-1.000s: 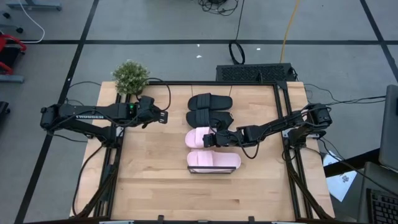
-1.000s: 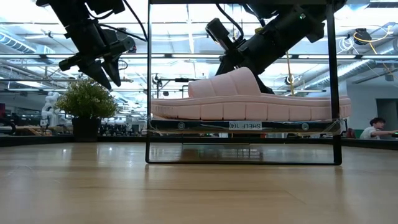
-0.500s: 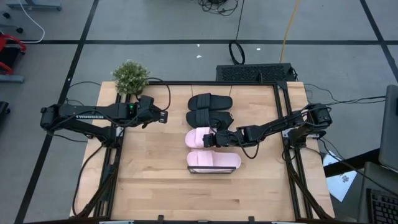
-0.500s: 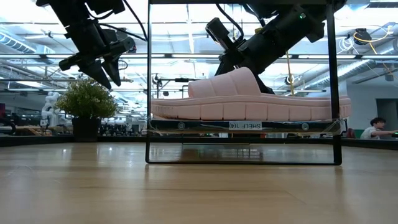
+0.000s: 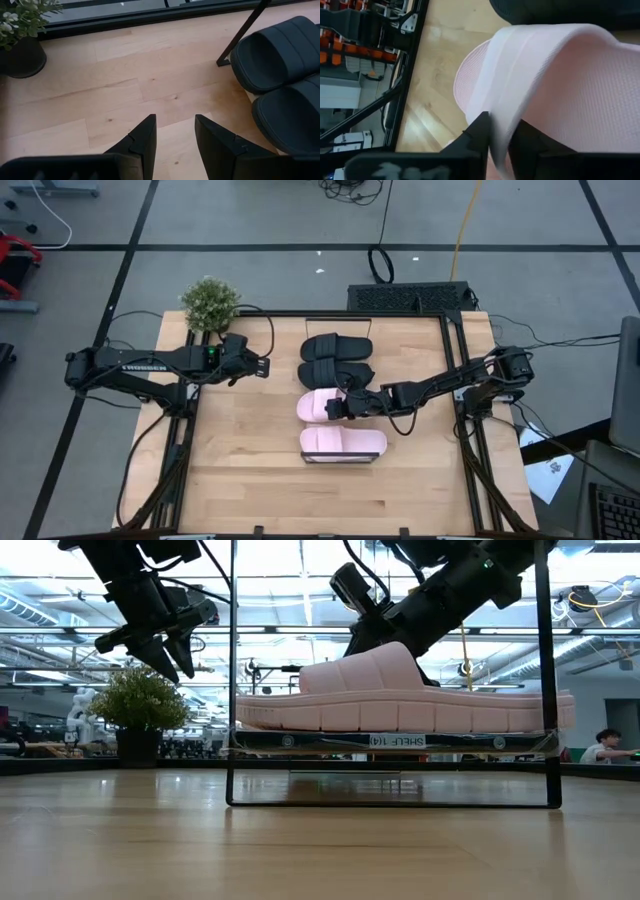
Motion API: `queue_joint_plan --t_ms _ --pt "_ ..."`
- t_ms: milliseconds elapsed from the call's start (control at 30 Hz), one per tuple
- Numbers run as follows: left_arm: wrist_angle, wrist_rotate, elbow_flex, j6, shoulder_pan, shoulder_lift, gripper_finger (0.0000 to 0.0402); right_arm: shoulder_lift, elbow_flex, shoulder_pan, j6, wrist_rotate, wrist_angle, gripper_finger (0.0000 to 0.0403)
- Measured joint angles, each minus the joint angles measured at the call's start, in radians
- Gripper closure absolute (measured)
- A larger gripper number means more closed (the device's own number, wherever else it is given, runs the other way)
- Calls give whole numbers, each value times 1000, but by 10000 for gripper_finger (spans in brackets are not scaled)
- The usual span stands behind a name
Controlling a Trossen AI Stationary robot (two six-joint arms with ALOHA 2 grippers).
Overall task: Pick and place slides into the shelf
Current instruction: Put the pink slide on the shelf
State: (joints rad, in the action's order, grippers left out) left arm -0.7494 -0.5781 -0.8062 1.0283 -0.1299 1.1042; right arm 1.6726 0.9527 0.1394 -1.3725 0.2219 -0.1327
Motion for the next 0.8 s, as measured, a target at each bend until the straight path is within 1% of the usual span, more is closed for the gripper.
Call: queue_joint_plan --t_ms 200,333,433,700,800 --pt "0 0 0 -2 0 0 272 0 -1 -13 -3 -2 5 298" --pt "0 -1 0 -6 0 0 272 1 -1 -15 -3 -1 5 277" --pt "0 -8 0 -6 0 0 272 1 -1 -16 -3 1 5 271" --pt "0 -10 0 -6 0 0 272 -33 -3 -28 -5 0 17 274" --pt "0 -11 0 -6 0 0 272 -44 -2 -36 -4 -27 47 275"
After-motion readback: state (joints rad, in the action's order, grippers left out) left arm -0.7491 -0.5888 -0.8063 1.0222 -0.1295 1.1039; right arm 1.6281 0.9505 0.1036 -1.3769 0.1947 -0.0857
